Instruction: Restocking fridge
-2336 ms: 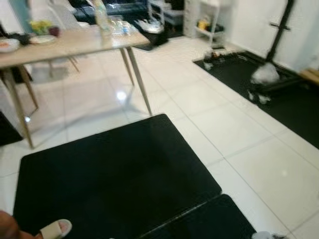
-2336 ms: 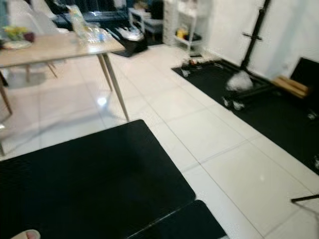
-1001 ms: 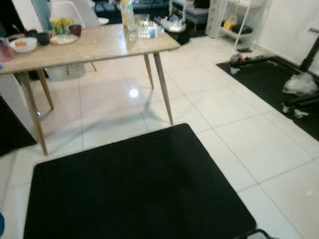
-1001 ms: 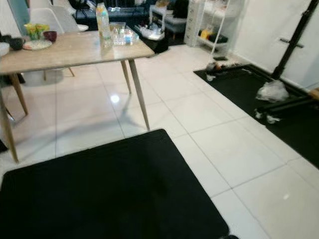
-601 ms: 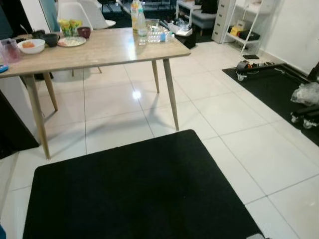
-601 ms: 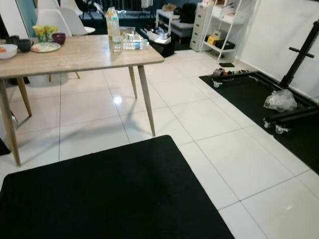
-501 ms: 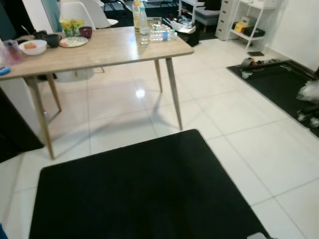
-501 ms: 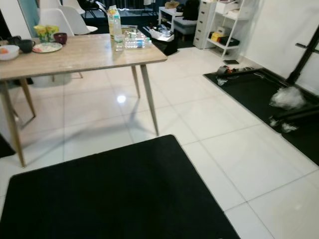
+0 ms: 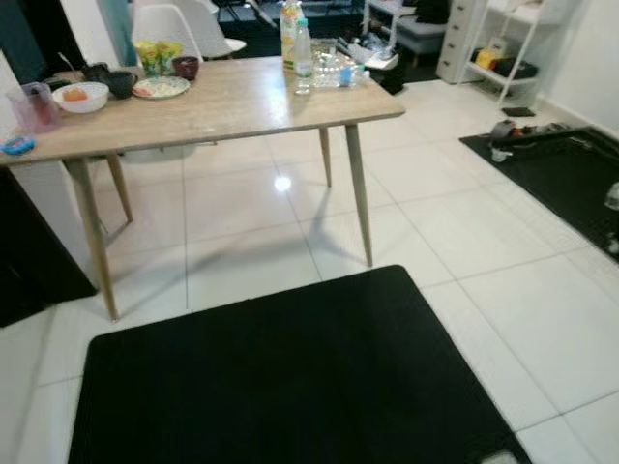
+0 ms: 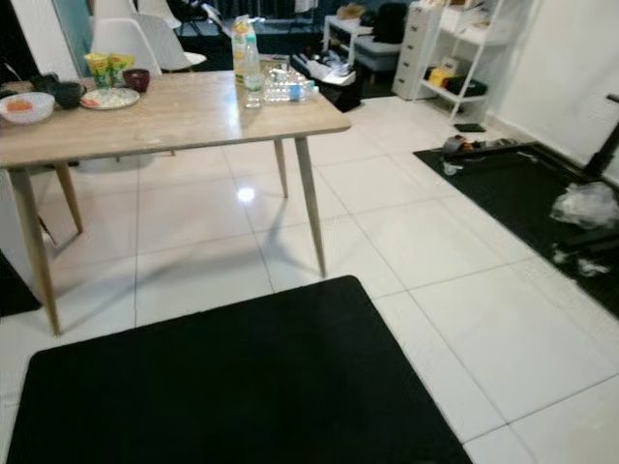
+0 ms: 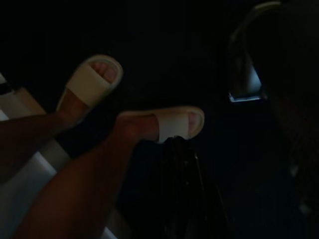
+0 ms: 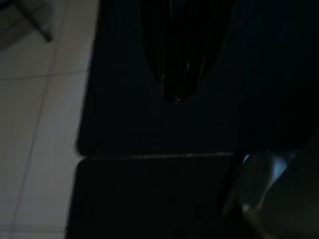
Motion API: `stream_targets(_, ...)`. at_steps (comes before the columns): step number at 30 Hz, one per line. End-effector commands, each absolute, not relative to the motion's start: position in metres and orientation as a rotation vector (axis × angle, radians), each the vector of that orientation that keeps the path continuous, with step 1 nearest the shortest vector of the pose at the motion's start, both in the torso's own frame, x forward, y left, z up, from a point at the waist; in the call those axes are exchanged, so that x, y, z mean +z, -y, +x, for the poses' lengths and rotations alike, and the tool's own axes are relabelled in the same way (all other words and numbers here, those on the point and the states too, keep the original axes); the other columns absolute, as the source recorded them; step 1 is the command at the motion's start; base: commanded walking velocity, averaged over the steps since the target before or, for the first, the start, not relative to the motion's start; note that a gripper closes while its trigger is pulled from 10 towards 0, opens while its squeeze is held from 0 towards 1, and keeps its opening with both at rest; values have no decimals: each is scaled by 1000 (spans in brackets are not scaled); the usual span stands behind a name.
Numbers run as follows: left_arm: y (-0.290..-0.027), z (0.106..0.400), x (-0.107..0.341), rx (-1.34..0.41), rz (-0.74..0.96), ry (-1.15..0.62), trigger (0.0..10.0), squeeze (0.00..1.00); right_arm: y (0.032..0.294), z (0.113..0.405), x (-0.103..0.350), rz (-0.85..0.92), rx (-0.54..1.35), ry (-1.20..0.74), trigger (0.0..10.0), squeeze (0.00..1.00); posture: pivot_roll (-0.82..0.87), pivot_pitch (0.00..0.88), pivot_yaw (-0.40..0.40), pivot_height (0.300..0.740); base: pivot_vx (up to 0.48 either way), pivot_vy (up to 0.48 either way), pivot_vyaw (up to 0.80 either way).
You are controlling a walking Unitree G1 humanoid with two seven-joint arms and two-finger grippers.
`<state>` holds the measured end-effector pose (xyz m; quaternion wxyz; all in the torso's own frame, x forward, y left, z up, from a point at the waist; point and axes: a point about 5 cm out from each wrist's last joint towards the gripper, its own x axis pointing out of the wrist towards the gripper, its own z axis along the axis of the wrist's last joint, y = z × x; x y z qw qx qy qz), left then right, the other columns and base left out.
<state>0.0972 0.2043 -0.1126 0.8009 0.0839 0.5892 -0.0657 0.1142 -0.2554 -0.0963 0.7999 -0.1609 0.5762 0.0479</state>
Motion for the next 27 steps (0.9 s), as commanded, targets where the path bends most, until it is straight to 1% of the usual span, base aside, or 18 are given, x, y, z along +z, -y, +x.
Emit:
stream_targets(1, -191, 128, -105, -162, 162, -1138, 10000, 0, 254, 116, -96, -333, 95, -1226, 10000, 0, -16, 0, -34, 740, 277, 0, 0)
stream_targets(8, -186, 132, -105, -168, 157, -1125, 10000, 0, 252, 115, -97, -327, 98, -1227, 10000, 0, -9, 0, -35, 740, 277, 0, 0)
stream_targets(27, -188, 126, -106, -161, 152, -1137, 10000, 0, 249, 112, -99, -319, 96, -1233, 10000, 0, -1, 0, -35, 740, 242, 0, 0)
